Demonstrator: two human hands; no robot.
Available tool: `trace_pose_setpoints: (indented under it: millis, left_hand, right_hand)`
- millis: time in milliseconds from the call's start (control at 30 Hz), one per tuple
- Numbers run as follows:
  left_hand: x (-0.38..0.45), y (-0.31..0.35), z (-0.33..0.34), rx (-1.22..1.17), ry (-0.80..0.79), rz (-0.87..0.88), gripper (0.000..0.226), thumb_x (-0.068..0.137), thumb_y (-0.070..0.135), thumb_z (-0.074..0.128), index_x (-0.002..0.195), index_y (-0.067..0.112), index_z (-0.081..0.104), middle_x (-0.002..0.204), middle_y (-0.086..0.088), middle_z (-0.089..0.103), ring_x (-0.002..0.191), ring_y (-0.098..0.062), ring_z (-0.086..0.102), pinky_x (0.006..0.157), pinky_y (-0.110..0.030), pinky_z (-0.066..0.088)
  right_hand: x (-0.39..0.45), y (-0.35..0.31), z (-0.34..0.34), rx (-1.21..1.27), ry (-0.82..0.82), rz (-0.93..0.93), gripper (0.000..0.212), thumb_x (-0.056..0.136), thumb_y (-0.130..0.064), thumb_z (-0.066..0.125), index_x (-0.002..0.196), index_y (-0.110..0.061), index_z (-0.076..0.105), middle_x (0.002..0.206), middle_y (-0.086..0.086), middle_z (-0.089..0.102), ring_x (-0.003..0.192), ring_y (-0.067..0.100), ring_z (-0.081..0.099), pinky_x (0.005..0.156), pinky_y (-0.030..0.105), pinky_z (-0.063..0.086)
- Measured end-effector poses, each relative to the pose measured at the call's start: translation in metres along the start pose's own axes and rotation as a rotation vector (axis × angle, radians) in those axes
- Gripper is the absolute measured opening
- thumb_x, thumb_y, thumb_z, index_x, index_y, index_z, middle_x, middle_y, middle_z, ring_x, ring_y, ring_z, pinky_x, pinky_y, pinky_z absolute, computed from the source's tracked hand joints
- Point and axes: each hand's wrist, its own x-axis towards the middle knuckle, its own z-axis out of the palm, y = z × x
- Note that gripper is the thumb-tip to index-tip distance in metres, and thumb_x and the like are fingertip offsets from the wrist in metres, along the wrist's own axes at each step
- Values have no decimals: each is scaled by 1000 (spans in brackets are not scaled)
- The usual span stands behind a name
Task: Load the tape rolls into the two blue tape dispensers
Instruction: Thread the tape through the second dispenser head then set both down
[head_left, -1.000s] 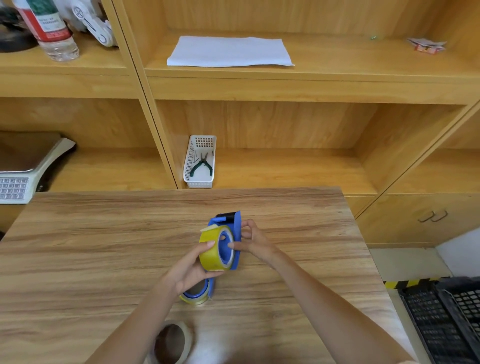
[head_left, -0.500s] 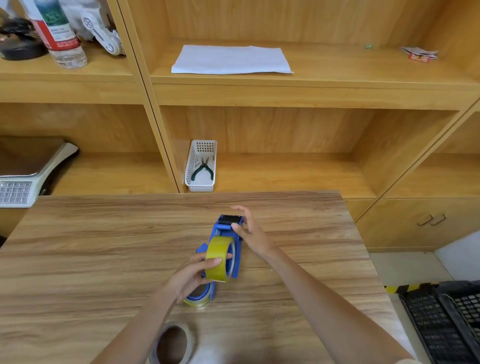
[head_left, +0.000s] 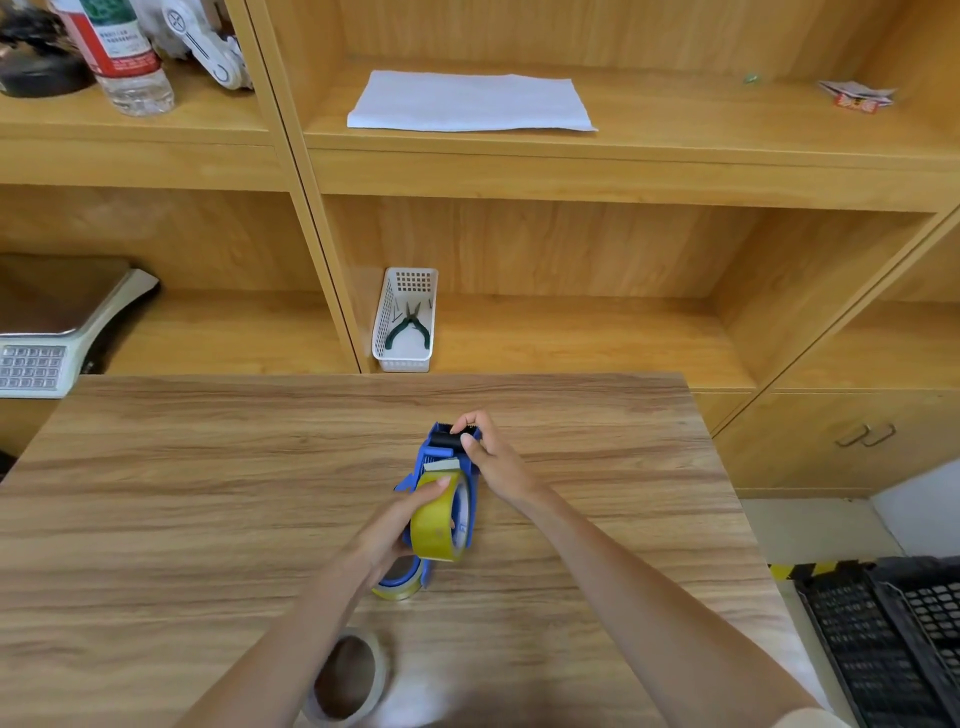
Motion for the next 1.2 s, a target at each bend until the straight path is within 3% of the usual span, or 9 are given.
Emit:
trace_pose_setpoints:
  millis: [300,467,633,767,867,967,1067,1167,1200]
  left_hand:
    - [8,-5,-1,65,70,-44,61,67,62,78,116,26,71,111,-7,76,104,-26,71,98,-50,54]
    - [10,-7,-1,48,110,-36,56,71,57,77,114,22,71,102,-7,78,93,-24,74,87,-42,58]
    - [7,-9,-2,35,104,-29,51,78,52,75,114,16,70,91,-6,77,81,-20,74,70,-34,57]
    - [7,-13,-4,32,97,-27,53,80,52,73,113,10,71,85,-6,75,76,-19,72,64,-30,56]
    - [12,-17,-7,46,113,-28,54,81,51,72,112,6,71,84,-7,75,74,-19,71,59,-27,54]
    - [13,-18,-5,50,155,-25,51,78,52,72,101,6,71,68,-1,71,60,-15,67,52,-24,49]
    - [18,-22,-6,43,186,-44,74,61,66,78,103,6,68,75,-4,71,65,-16,67,52,-24,50]
    - [20,-24,-5,52,238,-67,116,46,79,78,127,-1,58,113,-20,67,104,-34,66,80,-41,57]
    - [20,-24,-5,60,233,-51,117,43,80,78,125,-1,59,110,-18,69,104,-34,65,81,-42,57]
  right_hand:
    - [-2,1,-3,-32,-27,-2,17,105,-9,34,102,-16,48,99,-8,50,87,3,44,77,21,34]
    - [-5,0,-4,-71,-80,25,18,105,-15,32,104,-22,49,104,-7,52,94,20,47,81,33,35]
    - [-10,-5,-7,-151,-117,6,18,105,-14,32,109,-18,48,101,-7,52,89,12,45,77,28,36]
    - [-11,-7,-7,-294,-147,-138,18,101,-5,36,105,-18,49,116,-2,51,107,13,47,87,32,36]
    - [-11,-9,-8,-508,-129,-174,18,103,-10,40,102,-25,49,160,1,24,134,25,46,97,46,46]
    - [-9,-12,-7,-742,-89,-228,9,101,-22,49,107,-26,55,165,-6,8,106,29,66,74,47,57]
    - [-8,-20,-6,-894,-93,-278,14,97,-28,57,109,-20,58,164,-4,13,101,29,66,67,40,55]
    - [-8,-28,-4,-954,-99,-263,16,95,-27,61,105,-16,57,163,0,18,104,31,63,67,36,48]
    - [-7,-29,-3,-962,-95,-251,15,94,-26,62,104,-15,57,162,0,18,106,31,62,70,37,49]
